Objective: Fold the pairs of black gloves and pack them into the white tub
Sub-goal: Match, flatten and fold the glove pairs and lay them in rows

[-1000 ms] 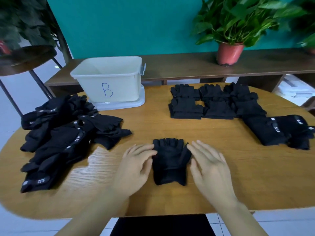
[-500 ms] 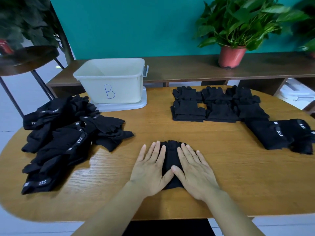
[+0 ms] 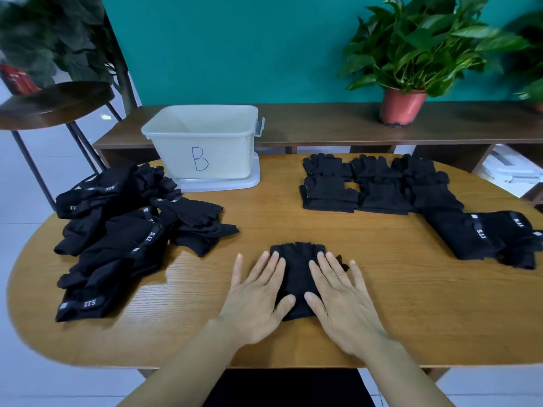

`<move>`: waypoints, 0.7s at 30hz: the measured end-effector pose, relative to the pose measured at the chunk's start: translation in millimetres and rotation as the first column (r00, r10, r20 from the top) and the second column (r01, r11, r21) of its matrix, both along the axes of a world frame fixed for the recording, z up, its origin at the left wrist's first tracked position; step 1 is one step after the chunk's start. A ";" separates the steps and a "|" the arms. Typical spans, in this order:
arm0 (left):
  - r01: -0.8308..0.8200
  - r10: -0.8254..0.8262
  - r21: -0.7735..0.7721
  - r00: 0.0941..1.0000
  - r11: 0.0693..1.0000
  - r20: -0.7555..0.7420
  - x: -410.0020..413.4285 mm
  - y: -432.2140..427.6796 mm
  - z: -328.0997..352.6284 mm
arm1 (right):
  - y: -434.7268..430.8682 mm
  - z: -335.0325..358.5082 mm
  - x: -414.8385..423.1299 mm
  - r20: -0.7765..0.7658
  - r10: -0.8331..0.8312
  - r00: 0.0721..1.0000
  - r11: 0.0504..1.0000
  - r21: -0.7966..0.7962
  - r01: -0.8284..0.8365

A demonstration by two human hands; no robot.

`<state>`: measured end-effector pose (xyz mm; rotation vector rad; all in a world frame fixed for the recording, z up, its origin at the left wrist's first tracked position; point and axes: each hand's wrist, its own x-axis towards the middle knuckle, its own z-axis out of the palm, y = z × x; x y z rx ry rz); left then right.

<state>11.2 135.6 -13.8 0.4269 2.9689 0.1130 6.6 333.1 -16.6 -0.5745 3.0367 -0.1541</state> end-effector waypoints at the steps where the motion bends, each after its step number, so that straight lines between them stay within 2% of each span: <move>1: 0.008 -0.008 -0.013 1.000 1.000 0.015 3.6 -0.7 -1.9 | 0.8 -4.6 1.8 -0.005 0.018 1.000 1.000 -0.019 -0.018; 3: 0.020 -0.020 -0.026 0.999 0.999 0.027 6.2 -2.6 -3.4 | 3.0 -4.7 4.4 0.086 -0.008 0.996 0.999 -0.036 0.011; 8: 0.043 -0.042 -0.074 0.999 0.996 0.009 -0.9 -16.2 0.7 | -2.9 8.0 1.7 0.149 -0.061 0.987 0.996 -0.063 0.071; 16: -0.080 0.076 -0.030 0.990 0.996 -0.122 -7.0 -72.7 19.2 | -63.3 48.6 -20.7 0.051 0.058 0.997 0.987 -0.150 -0.050; 21: -0.185 0.195 0.061 0.953 0.981 -0.234 -14.1 -121.3 32.3 | -106.4 62.7 -43.8 -0.026 0.109 0.994 0.977 -0.182 -0.112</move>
